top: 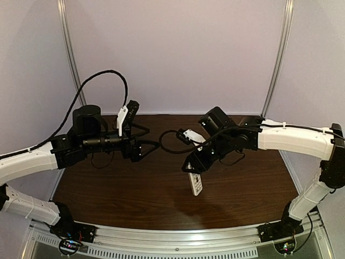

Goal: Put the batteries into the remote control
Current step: Place the remote control at the center of the board.

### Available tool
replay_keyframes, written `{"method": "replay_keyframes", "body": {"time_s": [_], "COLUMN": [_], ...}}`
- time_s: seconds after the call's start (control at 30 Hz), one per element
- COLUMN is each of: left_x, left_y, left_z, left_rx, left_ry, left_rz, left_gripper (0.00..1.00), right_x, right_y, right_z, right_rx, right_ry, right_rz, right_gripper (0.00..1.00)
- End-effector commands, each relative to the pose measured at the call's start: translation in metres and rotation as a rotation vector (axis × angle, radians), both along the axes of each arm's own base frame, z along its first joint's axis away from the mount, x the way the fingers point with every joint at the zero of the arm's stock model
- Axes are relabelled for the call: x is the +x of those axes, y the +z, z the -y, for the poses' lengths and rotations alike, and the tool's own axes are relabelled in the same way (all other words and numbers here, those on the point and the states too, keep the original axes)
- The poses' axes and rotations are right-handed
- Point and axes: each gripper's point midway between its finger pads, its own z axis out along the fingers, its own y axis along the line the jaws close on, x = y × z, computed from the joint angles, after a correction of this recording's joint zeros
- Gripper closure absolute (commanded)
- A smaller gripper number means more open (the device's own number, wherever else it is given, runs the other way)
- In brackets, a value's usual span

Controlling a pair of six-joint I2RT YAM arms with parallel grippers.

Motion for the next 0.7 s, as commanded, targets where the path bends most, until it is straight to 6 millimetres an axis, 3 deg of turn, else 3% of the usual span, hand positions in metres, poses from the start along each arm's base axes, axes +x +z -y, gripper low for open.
{"method": "replay_keyframes", "body": {"time_s": [0.0,0.37,0.67], "left_x": [0.003,0.005,0.009], "left_y": [-0.008,-0.018,-0.016], "left_z": [-0.008,-0.016,-0.029], "left_rx": [0.007,0.034,0.036], "left_ry": [0.038,0.077,0.143], "left_rz": [-0.013,-0.012,0.012], "left_gripper": [0.03,0.03,0.03], "right_x": [-0.003,0.003,0.008], "right_y": [-0.021,-0.072,-0.102], "right_z": [0.009,0.003,-0.007], "right_rx": [-0.138,-0.335,-0.385], "right_ry": [0.005,0.034,0.032], "right_rz": [-0.037,-0.075,-0.09], "right_gripper": [0.89,0.89,0.87]}}
